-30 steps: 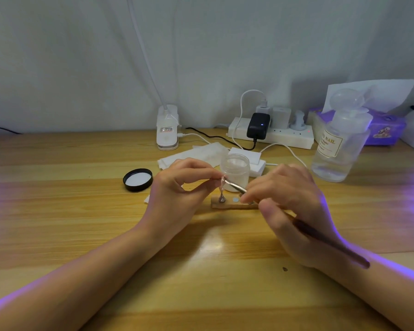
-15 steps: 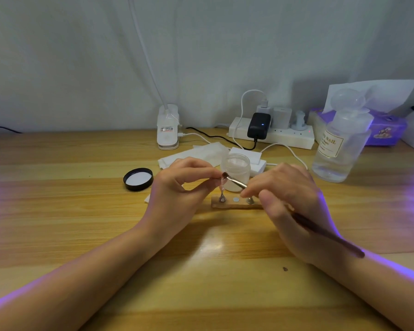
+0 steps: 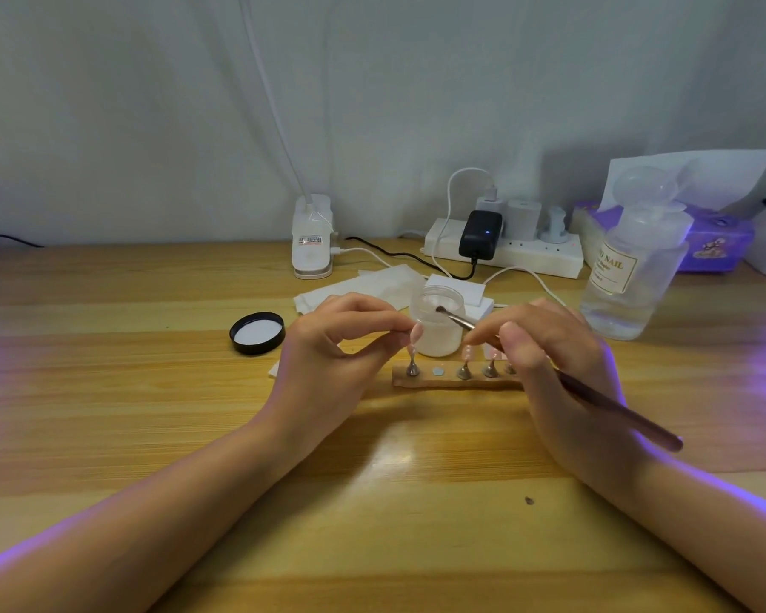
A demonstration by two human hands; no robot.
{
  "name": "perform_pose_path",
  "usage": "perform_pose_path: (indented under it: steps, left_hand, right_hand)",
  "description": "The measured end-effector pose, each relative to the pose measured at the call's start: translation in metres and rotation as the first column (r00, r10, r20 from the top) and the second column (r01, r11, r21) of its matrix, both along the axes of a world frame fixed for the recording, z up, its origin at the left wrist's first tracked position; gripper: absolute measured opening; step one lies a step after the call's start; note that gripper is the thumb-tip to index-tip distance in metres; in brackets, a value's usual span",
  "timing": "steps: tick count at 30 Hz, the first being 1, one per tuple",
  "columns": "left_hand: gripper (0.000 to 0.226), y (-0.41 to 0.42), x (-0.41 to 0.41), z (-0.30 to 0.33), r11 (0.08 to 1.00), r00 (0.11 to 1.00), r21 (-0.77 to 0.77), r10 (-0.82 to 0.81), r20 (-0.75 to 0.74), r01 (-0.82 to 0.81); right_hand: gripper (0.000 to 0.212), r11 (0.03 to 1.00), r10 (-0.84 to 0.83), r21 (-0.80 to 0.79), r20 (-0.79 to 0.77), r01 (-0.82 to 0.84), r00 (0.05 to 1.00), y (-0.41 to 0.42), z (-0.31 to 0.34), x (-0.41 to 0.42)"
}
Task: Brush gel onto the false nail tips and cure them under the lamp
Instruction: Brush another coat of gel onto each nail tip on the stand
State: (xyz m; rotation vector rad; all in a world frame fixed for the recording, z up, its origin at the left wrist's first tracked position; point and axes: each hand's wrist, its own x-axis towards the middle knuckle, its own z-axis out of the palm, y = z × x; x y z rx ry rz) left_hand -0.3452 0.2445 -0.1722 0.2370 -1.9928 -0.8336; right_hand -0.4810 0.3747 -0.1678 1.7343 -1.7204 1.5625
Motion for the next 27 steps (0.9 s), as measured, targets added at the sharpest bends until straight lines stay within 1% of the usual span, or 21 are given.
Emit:
perform_pose_path:
  steps: [1, 2, 3, 5, 6, 7, 10, 11, 12, 13, 16, 18, 20, 24, 25, 27]
  left_hand:
    - [0.017, 0.0002, -0.0002, 0.0004, 1.0, 1.0, 0.004, -0.001, -0.001, 0.001]
    - [0.017, 0.0005, -0.0004, 0.0006, 1.0, 1.0, 0.007, -0.001, -0.002, 0.001]
    - [0.018, 0.0009, -0.0004, 0.0009, 1.0, 1.0, 0.009, 0.0, -0.001, 0.0]
    - [0.018, 0.0015, -0.0005, 0.0013, 1.0, 1.0, 0.009, 0.002, 0.002, -0.003]
    - [0.018, 0.002, -0.0003, 0.0016, 1.0, 1.0, 0.011, 0.003, 0.003, -0.003]
    - [0.017, 0.0026, 0.0, 0.002, 1.0, 1.0, 0.017, 0.002, 0.004, -0.003]
    - [0.014, 0.004, 0.0007, 0.0038, 0.999, 1.0, 0.036, -0.01, 0.017, 0.009]
    - [0.014, 0.0043, 0.0008, 0.0043, 0.999, 1.0, 0.039, -0.012, 0.02, 0.011]
    - [0.014, 0.0044, 0.0011, 0.0045, 0.999, 1.0, 0.041, -0.012, 0.02, 0.011]
    - [0.014, 0.0042, 0.0011, 0.0046, 0.999, 1.0, 0.041, -0.01, 0.016, 0.01]
    - [0.016, 0.0037, 0.0005, 0.0037, 0.999, 1.0, 0.035, -0.01, 0.004, 0.01]
    - [0.018, 0.0034, 0.0003, 0.0035, 1.0, 1.0, 0.029, -0.007, -0.003, 0.007]
    - [0.018, 0.0032, 0.0004, 0.0036, 1.0, 1.0, 0.027, -0.005, -0.005, 0.006]
    - [0.014, 0.0035, 0.0008, 0.0041, 1.0, 1.0, 0.006, 0.001, -0.003, -0.001]
    - [0.013, 0.0037, 0.0007, 0.0043, 1.0, 1.0, 0.008, -0.002, -0.004, 0.002]
    - [0.013, 0.0039, 0.0005, 0.0044, 1.0, 1.0, 0.012, -0.008, -0.008, 0.008]
  right_hand:
    - [0.034, 1.0, 0.006, -0.007, -0.012, -0.006, 1.0, 0.0008, 0.0004, 0.0002]
    - [0.034, 1.0, 0.019, -0.019, -0.069, -0.02, 0.997, 0.0017, 0.0007, 0.0009]
    - [0.034, 0.999, 0.035, -0.027, -0.158, -0.04, 0.987, 0.003, 0.0005, 0.0024]
    - [0.031, 0.997, 0.062, -0.024, -0.311, -0.074, 0.948, 0.0041, -0.0004, 0.005]
    - [0.031, 0.997, 0.062, -0.02, -0.33, -0.073, 0.942, 0.0037, -0.001, 0.0046]
    - [0.031, 0.998, 0.05, -0.019, -0.301, -0.058, 0.952, 0.0033, -0.0012, 0.0037]
    - [0.038, 1.0, 0.002, -0.029, -0.083, -0.004, 0.997, 0.0011, -0.0005, 0.001]
    - [0.039, 1.0, -0.002, -0.028, -0.037, 0.001, 0.999, 0.0009, -0.0005, 0.0002]
    - [0.039, 1.0, -0.002, -0.028, -0.034, 0.001, 0.999, 0.0006, -0.0005, 0.0001]
    - [0.039, 1.0, 0.0, -0.029, -0.067, -0.002, 0.998, 0.0008, 0.0, 0.0009]
    - [0.034, 0.999, 0.041, -0.022, -0.231, -0.047, 0.972, 0.0024, 0.0004, 0.0042]
    - [0.033, 0.997, 0.07, -0.011, -0.272, -0.076, 0.96, 0.0029, -0.0001, 0.0039]
    - [0.035, 0.997, 0.06, -0.025, -0.245, -0.068, 0.968, 0.0029, -0.0016, 0.0017]
    - [0.043, 0.998, 0.0, -0.068, -0.098, -0.006, 0.995, 0.001, -0.005, -0.0017]
    - [0.043, 0.997, -0.001, -0.071, -0.095, -0.006, 0.995, 0.0005, -0.0049, -0.0017]
    - [0.044, 0.997, 0.018, -0.067, -0.164, -0.03, 0.986, 0.0008, -0.0039, -0.0003]
